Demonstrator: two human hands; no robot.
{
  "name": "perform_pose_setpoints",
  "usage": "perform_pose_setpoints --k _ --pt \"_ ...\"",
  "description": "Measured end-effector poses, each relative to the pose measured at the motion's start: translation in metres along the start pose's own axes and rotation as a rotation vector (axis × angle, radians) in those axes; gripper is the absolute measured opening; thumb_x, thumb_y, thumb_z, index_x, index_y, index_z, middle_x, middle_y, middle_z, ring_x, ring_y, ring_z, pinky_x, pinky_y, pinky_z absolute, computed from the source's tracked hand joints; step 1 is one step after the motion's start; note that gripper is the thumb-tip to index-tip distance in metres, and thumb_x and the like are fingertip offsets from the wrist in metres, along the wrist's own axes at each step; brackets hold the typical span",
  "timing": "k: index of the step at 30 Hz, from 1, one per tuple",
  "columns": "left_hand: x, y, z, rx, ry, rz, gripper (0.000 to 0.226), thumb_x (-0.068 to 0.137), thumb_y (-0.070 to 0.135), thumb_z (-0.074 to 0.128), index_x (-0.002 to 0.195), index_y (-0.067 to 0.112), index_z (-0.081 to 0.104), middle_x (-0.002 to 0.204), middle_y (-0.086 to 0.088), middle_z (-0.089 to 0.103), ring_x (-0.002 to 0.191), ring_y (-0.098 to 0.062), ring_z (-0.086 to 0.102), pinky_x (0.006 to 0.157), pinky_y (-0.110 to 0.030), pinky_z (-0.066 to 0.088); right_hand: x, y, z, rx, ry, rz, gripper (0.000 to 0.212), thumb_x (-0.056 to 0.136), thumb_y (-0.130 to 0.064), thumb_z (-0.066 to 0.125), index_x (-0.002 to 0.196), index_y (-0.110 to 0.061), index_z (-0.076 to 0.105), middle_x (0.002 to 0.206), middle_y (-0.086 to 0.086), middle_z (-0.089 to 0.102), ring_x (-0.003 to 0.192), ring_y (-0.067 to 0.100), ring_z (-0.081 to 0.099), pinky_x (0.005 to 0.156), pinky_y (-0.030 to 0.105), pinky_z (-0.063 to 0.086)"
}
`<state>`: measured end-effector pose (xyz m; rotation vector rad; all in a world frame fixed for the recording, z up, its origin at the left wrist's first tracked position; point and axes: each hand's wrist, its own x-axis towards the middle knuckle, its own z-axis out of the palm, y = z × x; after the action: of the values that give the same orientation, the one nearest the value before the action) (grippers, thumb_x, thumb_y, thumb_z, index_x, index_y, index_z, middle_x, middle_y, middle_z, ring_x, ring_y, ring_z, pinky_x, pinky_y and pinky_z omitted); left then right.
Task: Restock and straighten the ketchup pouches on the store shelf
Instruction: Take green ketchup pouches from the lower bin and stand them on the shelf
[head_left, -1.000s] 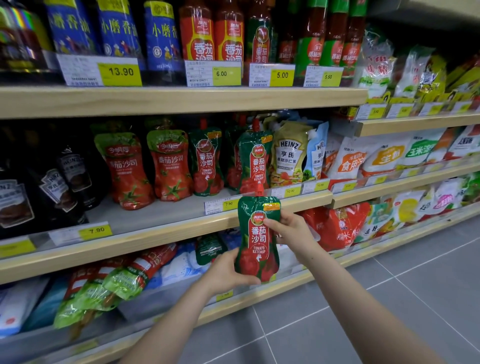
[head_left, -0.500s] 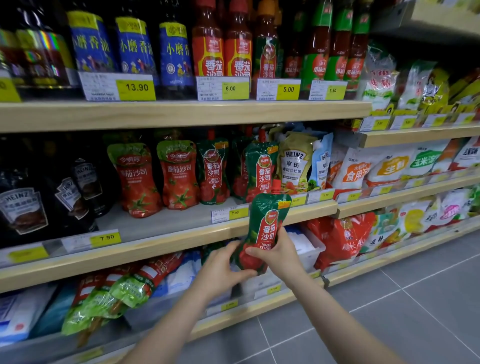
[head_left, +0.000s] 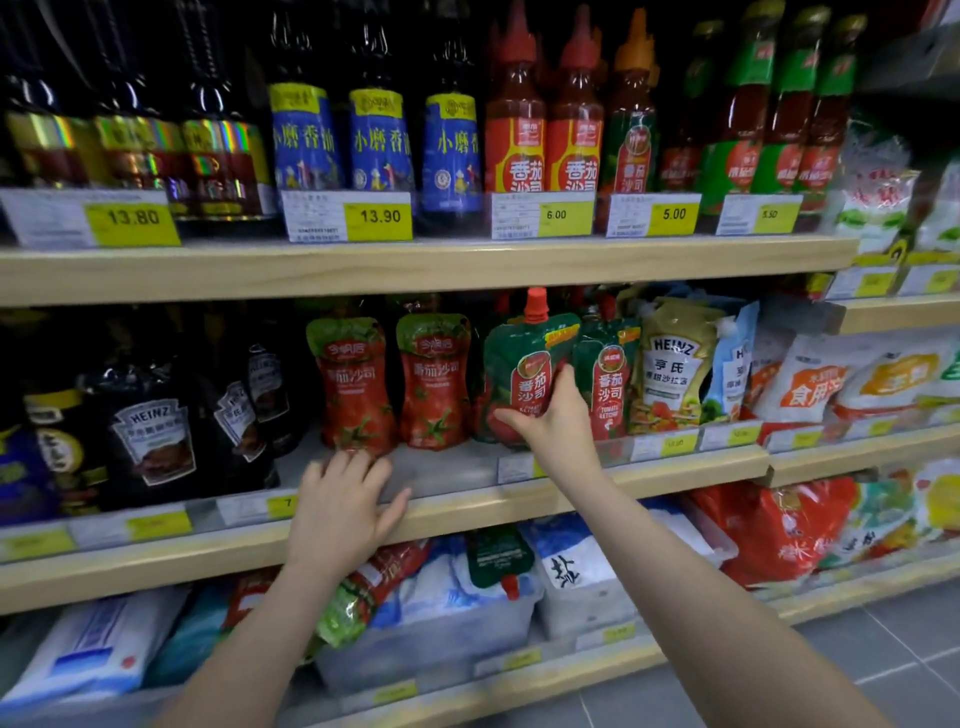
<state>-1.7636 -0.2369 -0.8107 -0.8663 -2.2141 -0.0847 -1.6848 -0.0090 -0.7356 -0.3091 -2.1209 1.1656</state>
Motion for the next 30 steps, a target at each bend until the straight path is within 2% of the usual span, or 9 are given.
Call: perform_pose_setpoints --k 5,9,11,14,16,20,25,30 --pt "-0.002 -0.002 0.004 -0.014 0.003 0.006 0.036 0.083 0.048 0.043 0.084 0.014 0.056 0.075 -0.005 0.054 0.071 -0.029 0.051 0.06 -0.038 0.036 0.008 0.011 0.017 -0.118 -0.055 0.079 0.071 0.065 -0.028 0.082 0.116 -0.012 0.036 0.115 0.011 0.06 0.104 0.026 0.059 0.087 0.041 0.051" --pt "-0.001 -0.002 0.003 -0.011 -0.022 -0.003 0.036 0.083 0.049 0.043 0.081 0.015 0.056 0.073 -0.004 0.054 0.069 -0.028 0.051 0.059 -0.037 0.036 0.004 0.02 0.029 -0.205 -0.08 0.116 0.067 0.068 -0.031 0.08 0.113 -0.012 0.034 0.11 0.011 0.062 0.099 0.03 0.062 0.074 0.036 0.049" --pt "-0.001 -0.002 0.003 -0.01 -0.036 -0.007 0.036 0.083 0.049 0.043 0.082 0.015 0.057 0.073 -0.003 0.054 0.069 -0.027 0.052 0.06 -0.037 0.036 0.005 0.019 0.03 -0.237 -0.07 0.136 0.07 0.07 -0.032 0.078 0.117 -0.009 0.032 0.112 0.013 0.061 0.1 0.032 0.061 0.074 0.037 0.049" --pt "-0.002 -0.002 0.001 -0.011 -0.057 -0.009 0.037 0.084 0.049 0.043 0.082 0.015 0.057 0.072 -0.003 0.055 0.069 -0.027 0.052 0.06 -0.037 0.035 0.001 0.017 0.029 -0.28 -0.05 0.134 0.087 0.072 -0.034 0.077 0.133 -0.003 0.024 0.122 0.017 0.055 0.111 0.034 0.054 0.086 0.046 0.05" --pt "-0.002 -0.001 0.001 -0.014 -0.056 -0.015 0.038 0.084 0.049 0.043 0.082 0.014 0.058 0.072 -0.003 0.055 0.068 -0.027 0.052 0.059 -0.037 0.035 -0.006 0.014 0.029 -0.345 0.016 0.092 0.095 0.071 -0.035 0.077 0.139 -0.003 0.019 0.129 0.017 0.048 0.118 0.033 0.047 0.093 0.046 0.047" --pt "-0.002 -0.001 0.001 -0.03 -0.029 -0.024 0.037 0.084 0.048 0.041 0.084 0.015 0.059 0.072 -0.001 0.055 0.068 -0.025 0.052 0.06 -0.036 0.035 -0.018 0.012 0.033 -0.57 0.148 -0.004 0.088 0.072 -0.038 0.074 0.136 -0.003 0.024 0.126 0.013 0.046 0.115 0.028 0.045 0.092 0.038 0.043" --pt "-0.003 -0.001 0.003 -0.035 -0.022 -0.019 0.038 0.085 0.049 0.041 0.085 0.015 0.059 0.072 -0.001 0.055 0.069 -0.025 0.052 0.06 -0.036 0.034 -0.013 0.015 0.03 -0.559 0.127 0.023 0.073 0.08 -0.026 0.069 0.134 -0.004 0.026 0.125 0.015 0.048 0.11 0.03 0.052 0.089 0.039 0.047" --pt "-0.003 -0.002 0.004 -0.033 -0.018 -0.018 0.04 0.086 0.05 0.04 0.086 0.016 0.06 0.073 -0.001 0.055 0.069 -0.025 0.051 0.06 -0.036 0.031 -0.01 0.017 0.027 -0.627 0.142 0.004 0.069 0.076 -0.029 0.072 0.127 -0.005 0.033 0.12 0.015 0.052 0.105 0.032 0.056 0.085 0.042 0.045"
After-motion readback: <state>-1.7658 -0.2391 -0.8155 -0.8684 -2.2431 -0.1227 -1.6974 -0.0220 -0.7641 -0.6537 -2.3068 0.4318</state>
